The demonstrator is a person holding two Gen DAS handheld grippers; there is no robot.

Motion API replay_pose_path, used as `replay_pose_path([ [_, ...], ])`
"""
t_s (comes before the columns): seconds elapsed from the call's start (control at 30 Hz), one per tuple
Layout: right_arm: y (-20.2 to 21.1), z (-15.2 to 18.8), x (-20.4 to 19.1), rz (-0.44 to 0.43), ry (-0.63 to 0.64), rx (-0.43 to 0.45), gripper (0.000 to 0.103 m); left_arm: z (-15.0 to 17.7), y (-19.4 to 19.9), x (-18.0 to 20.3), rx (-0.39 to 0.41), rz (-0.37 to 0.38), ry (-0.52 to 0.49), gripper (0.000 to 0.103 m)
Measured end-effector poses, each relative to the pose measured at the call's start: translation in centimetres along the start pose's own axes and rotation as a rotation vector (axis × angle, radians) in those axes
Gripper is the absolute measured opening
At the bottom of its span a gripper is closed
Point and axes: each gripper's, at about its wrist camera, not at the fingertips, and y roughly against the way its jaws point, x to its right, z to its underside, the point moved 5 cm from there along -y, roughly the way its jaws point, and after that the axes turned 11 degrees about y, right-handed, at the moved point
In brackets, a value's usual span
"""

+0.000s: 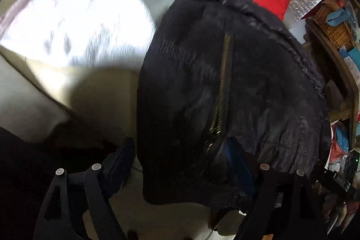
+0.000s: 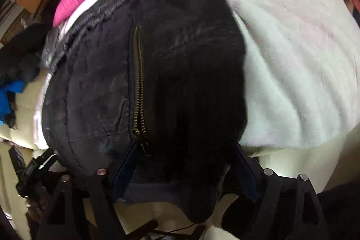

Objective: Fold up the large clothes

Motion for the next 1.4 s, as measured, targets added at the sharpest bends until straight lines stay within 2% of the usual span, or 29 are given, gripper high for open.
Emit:
replay_pose_path([
  [0.03, 0.0, 0.0, -0.5, 0.003, 0.034, 0.001, 0.082, 0.1, -0.1, 0.0, 0.003, 0.013, -0.002, 0.080],
  [0.07, 0.2, 0.0, -0.9, -0.001, 0.056, 0.005, 0.079, 0.0, 0.0, 0.2, 0.013, 0.030, -0.011, 0.066],
  [0.1, 0.6, 0.1, -1.3, -0.007, 0.075, 0.015, 0.076, 0.0, 0.2, 0.3, 0.018, 0.038, -0.017, 0.059],
  [0.13, 0.9, 0.1, -1.6, -0.002, 0.092, 0.019, 0.069, 0.0, 0.2, 0.5, 0.020, 0.040, -0.023, 0.058],
  [0.17, 1.0, 0.3, -1.7, 0.014, 0.109, 0.019, 0.058, 0.1, 0.2, 0.6, 0.024, 0.040, -0.033, 0.054],
  [0.23, 1.2, 0.7, -1.7, 0.037, 0.117, 0.014, 0.050, 0.0, 0.2, 0.9, 0.028, 0.044, -0.046, 0.049],
  [0.27, 1.4, 0.8, -1.8, 0.028, 0.117, 0.019, 0.050, 0.0, 0.1, 1.1, 0.030, 0.042, -0.051, 0.049],
  [0.33, 1.3, 0.8, -1.6, 0.022, 0.109, 0.019, 0.050, 0.1, -0.2, 1.1, 0.023, 0.036, -0.050, 0.051],
  [0.4, 0.5, 0.8, -0.8, 0.051, 0.066, -0.012, 0.059, -0.1, -0.8, 1.0, -0.003, 0.014, -0.039, 0.072],
  [0.47, 0.1, 1.2, -0.1, 0.034, 0.010, -0.038, 0.068, 0.4, -2.1, 0.7, -0.058, -0.023, -0.032, 0.083],
  [0.57, -0.1, 1.3, 0.8, 0.012, -0.059, -0.067, 0.073, 1.5, -4.3, 0.6, -0.169, -0.045, -0.027, 0.086],
  [0.67, -0.5, 1.7, 0.6, 0.027, -0.035, -0.089, 0.076, 1.7, -4.6, 1.2, -0.166, -0.057, -0.060, 0.086],
  [0.73, -1.0, 2.6, 0.4, 0.033, -0.020, -0.118, 0.076, 1.7, -4.7, 1.7, -0.168, -0.036, -0.069, 0.074],
  [0.8, -1.7, 2.5, -0.1, 0.019, -0.009, -0.108, 0.073, 1.5, -4.8, 2.2, -0.171, -0.015, -0.070, 0.051],
  [0.83, -1.6, 2.4, -0.4, -0.003, 0.003, -0.105, 0.056, 1.4, -4.6, 2.2, -0.170, -0.014, -0.068, 0.045],
  [0.87, -1.5, 2.4, -0.8, -0.040, 0.003, -0.103, 0.043, 1.5, -4.5, 2.5, -0.173, -0.005, -0.066, 0.035],
  [0.9, -1.1, 2.4, -1.3, -0.058, 0.008, -0.099, 0.038, 1.5, -4.0, 2.9, -0.170, 0.014, -0.068, 0.025],
  [0.97, -0.3, 2.5, -2.8, -0.066, 0.047, -0.077, 0.032, 1.9, -2.3, 2.9, -0.143, 0.011, -0.096, 0.022],
  [1.07, 0.4, 2.9, -3.8, -0.080, 0.084, -0.050, 0.032, 2.3, -1.3, 3.6, -0.118, 0.003, -0.128, 0.021],
  [1.13, -1.0, 3.5, -3.3, -0.017, 0.062, -0.112, 0.035, 2.5, -1.2, 2.9, -0.141, -0.003, -0.103, 0.028],
  [1.17, -1.8, 3.9, -3.0, -0.012, 0.041, -0.142, 0.035, 2.5, -1.5, 2.7, -0.159, -0.014, -0.085, 0.040],
  [1.2, -2.6, 4.1, -3.0, -0.022, 0.018, -0.174, 0.035, 2.6, -1.8, 2.4, -0.168, -0.023, -0.075, 0.059],
  [1.23, -3.3, 4.3, -3.0, -0.020, 0.006, -0.196, 0.038, 2.8, -2.4, 2.3, -0.189, -0.029, -0.070, 0.069],
  [1.27, -3.8, 4.3, -3.1, -0.010, 0.007, -0.215, 0.041, 3.0, -3.1, 2.4, -0.216, -0.028, -0.075, 0.072],
  [1.33, -4.8, 4.2, -4.0, -0.008, 0.043, -0.225, 0.041, 3.1, -3.6, 2.4, -0.230, -0.033, -0.086, 0.072],
  [1.37, -5.0, 4.2, -4.7, -0.003, 0.077, -0.225, 0.040, 3.0, -3.3, 2.5, -0.224, -0.023, -0.093, 0.065],
  [1.4, -4.7, 4.3, -5.2, 0.003, 0.097, -0.221, 0.030, 3.0, -3.0, 2.6, -0.220, -0.010, -0.095, 0.043],
])
